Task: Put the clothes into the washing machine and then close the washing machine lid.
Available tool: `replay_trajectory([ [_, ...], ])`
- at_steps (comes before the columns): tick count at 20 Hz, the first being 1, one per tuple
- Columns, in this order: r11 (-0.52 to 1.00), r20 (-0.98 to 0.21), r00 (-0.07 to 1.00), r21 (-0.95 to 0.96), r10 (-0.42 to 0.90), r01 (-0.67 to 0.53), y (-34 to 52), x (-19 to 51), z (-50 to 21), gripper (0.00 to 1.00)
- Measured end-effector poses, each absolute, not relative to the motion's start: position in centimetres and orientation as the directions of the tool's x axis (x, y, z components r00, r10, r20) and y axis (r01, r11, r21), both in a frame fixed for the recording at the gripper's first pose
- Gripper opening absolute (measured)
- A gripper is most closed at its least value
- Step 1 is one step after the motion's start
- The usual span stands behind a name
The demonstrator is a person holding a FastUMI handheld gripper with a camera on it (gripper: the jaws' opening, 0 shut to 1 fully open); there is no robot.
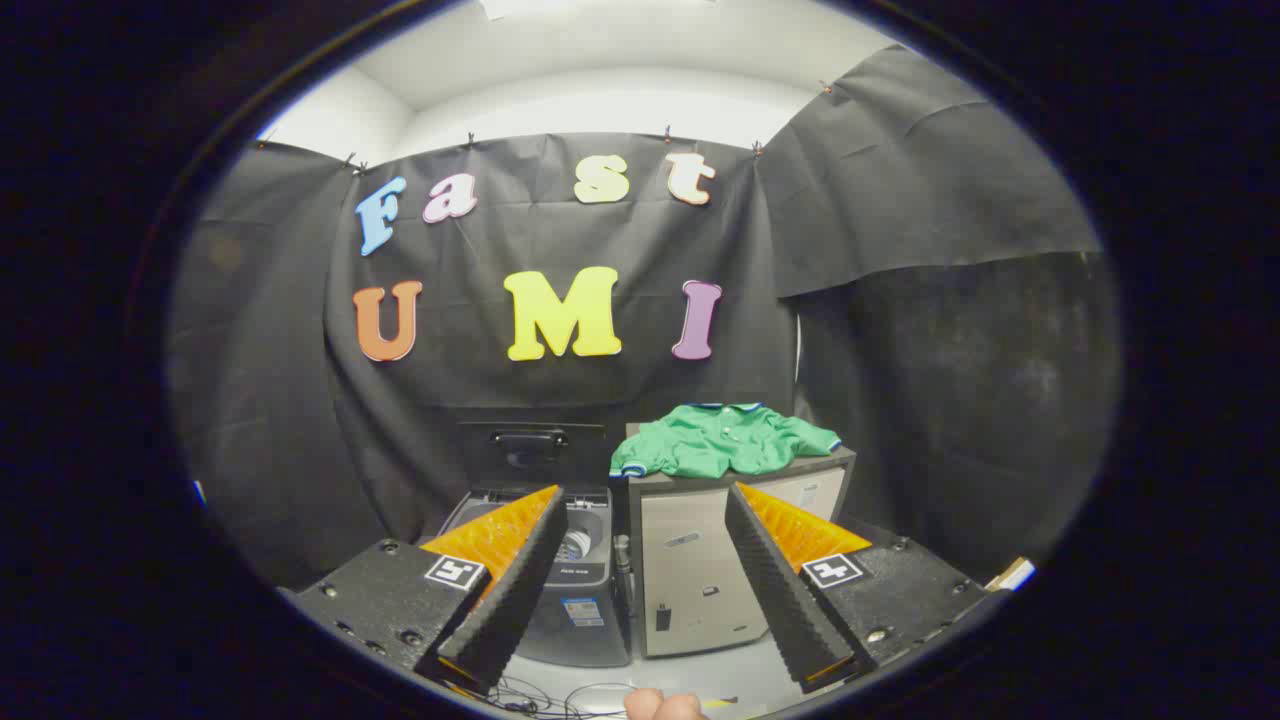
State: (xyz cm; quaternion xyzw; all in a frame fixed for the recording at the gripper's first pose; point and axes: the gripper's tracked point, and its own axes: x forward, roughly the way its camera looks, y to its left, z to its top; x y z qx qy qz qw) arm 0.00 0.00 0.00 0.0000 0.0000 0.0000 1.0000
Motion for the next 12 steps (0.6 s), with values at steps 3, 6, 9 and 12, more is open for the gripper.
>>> replay_trajectory([
  [3,1.000,-0.001,1.000,-0.006,-0.009,0.009,0.17,0.28,-0.27,1.00],
  [6,1.000,0.004,1.000,-0.009,-0.019,0.019,0.16,0.24,-0.16,1.00],
  [9,1.000,0.010,1.000,-0.009,-0.026,0.026,0.10,0.31,-0.16,1.00],
  [12,1.000,0.015,1.000,-0.015,-0.028,0.028,0.31,0.41,0.01,1.00],
])
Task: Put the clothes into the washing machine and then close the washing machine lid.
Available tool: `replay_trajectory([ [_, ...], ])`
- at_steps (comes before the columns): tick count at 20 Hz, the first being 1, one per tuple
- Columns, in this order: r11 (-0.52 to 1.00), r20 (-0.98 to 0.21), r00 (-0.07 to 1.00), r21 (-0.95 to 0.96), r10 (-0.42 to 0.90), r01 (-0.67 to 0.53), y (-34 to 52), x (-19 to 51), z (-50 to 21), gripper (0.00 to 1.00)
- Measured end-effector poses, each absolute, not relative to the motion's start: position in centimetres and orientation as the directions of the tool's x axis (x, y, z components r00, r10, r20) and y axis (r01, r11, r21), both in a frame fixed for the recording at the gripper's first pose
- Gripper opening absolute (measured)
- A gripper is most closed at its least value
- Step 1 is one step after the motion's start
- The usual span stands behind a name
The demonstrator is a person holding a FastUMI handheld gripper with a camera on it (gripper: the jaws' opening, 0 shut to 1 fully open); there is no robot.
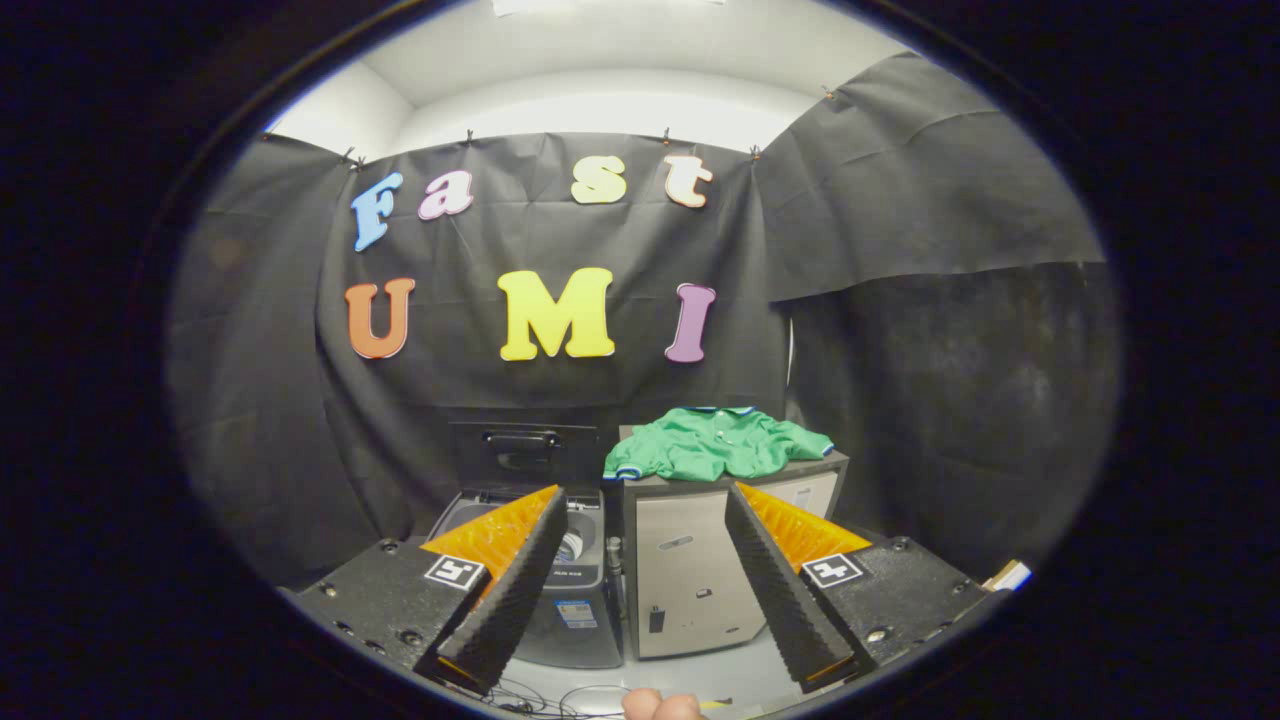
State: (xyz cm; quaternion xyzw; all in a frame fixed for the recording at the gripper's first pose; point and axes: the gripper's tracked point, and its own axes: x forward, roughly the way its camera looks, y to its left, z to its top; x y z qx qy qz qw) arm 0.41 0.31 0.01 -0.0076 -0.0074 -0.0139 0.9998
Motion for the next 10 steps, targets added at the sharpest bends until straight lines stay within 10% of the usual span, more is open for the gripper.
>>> replay_trajectory([
  [10,0.999,0.006,1.000,-0.028,-0.024,0.024,0.62,1.16,-0.39,1.00],
])
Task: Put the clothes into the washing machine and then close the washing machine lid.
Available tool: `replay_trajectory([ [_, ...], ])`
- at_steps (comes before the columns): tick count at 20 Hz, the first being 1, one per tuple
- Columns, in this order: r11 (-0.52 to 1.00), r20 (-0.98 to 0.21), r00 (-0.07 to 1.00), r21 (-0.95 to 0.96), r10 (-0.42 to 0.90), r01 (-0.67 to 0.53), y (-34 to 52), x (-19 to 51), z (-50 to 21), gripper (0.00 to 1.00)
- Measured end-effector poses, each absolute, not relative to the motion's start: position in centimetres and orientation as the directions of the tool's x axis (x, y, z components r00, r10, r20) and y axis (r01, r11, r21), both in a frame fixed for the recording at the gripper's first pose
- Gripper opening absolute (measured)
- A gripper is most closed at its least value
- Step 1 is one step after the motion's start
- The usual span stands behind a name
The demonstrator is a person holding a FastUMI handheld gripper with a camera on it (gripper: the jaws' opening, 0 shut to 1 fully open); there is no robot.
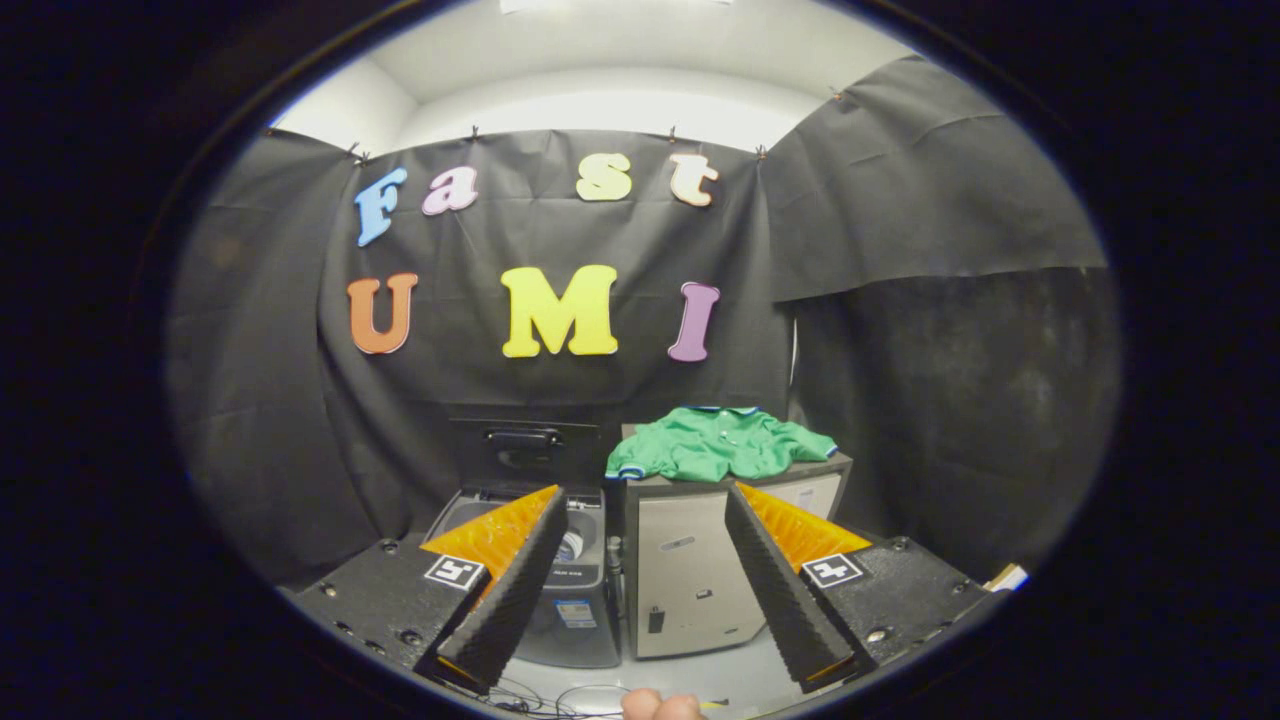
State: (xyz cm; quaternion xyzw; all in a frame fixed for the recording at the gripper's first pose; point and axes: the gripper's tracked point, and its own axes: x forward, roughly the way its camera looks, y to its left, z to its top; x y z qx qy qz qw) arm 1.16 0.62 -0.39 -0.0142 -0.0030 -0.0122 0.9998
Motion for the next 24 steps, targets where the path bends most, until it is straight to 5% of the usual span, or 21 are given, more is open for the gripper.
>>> replay_trajectory([
  [14,0.998,-0.020,1.000,-0.064,0.002,-0.003,0.2,5.3,3.5,1.00],
  [24,0.997,-0.072,0.997,-0.076,-0.009,0.003,-6.8,18.4,6.6,1.00],
])
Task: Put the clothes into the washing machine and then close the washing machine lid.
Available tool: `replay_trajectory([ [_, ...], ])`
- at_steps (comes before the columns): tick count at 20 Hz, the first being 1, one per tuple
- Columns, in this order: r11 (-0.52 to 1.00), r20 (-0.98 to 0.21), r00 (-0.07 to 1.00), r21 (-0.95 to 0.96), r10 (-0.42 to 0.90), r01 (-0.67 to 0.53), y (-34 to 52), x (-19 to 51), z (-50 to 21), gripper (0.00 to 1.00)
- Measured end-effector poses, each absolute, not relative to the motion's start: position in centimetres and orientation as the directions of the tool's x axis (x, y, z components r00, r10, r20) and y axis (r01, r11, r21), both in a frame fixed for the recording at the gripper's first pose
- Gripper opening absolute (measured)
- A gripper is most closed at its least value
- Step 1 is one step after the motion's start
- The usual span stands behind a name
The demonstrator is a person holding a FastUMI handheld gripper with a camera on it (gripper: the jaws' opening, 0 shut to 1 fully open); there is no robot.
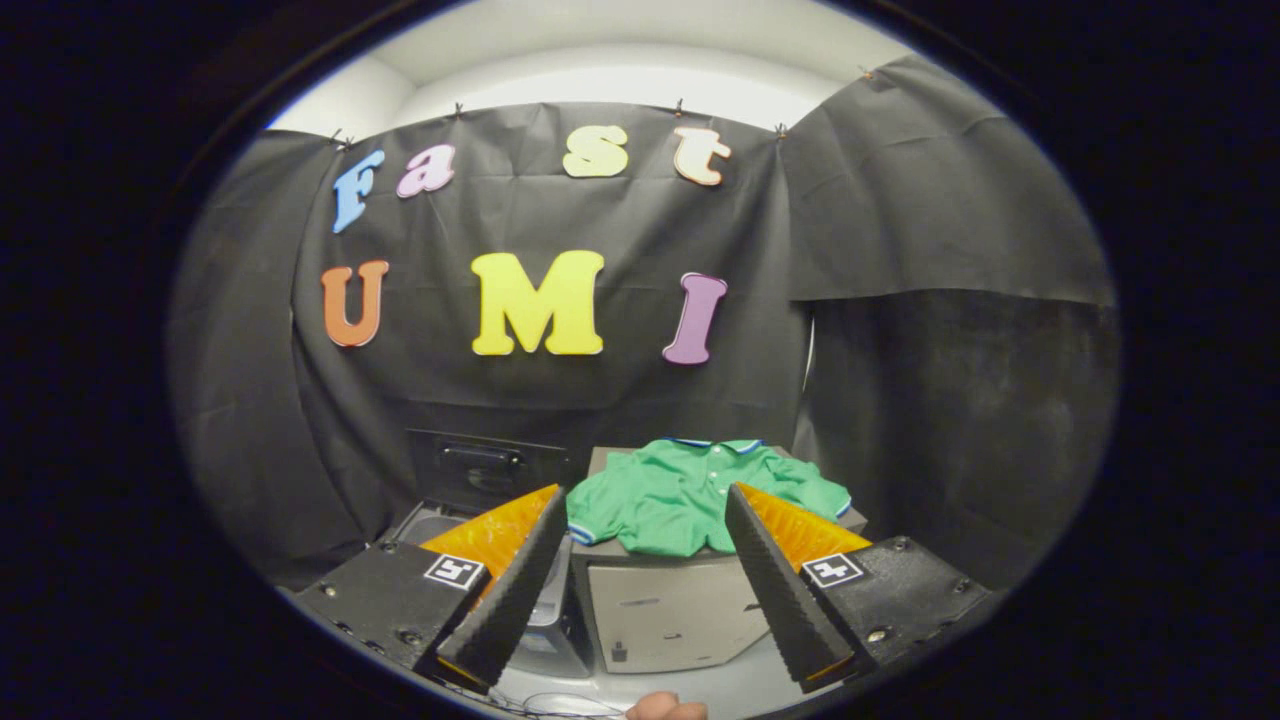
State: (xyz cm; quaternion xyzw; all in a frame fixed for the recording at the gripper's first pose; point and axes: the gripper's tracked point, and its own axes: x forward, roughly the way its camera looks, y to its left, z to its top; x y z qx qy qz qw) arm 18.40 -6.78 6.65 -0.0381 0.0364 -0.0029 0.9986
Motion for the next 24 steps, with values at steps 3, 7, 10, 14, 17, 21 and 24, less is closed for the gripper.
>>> replay_trajectory([
  [3,0.995,-0.093,0.995,-0.094,-0.025,0.016,-9.2,23.8,6.7,1.00],
  [7,0.992,-0.143,0.989,-0.123,-0.037,0.019,-12.2,31.2,6.4,1.00],
  [10,0.995,-0.206,0.978,-0.096,-0.015,-0.005,-13.5,35.4,5.4,1.00],
  [14,0.996,-0.302,0.953,-0.093,-0.018,-0.010,-15.0,40.3,3.2,1.00],
  [17,0.997,-0.387,0.922,-0.080,-0.022,-0.009,-15.9,42.9,0.5,1.00],
  [21,0.994,-0.455,0.890,-0.104,-0.031,-0.019,-16.8,44.7,-1.9,1.00],
  [24,0.991,-0.493,0.869,-0.131,-0.046,-0.022,-17.4,45.5,-3.4,1.00],
])
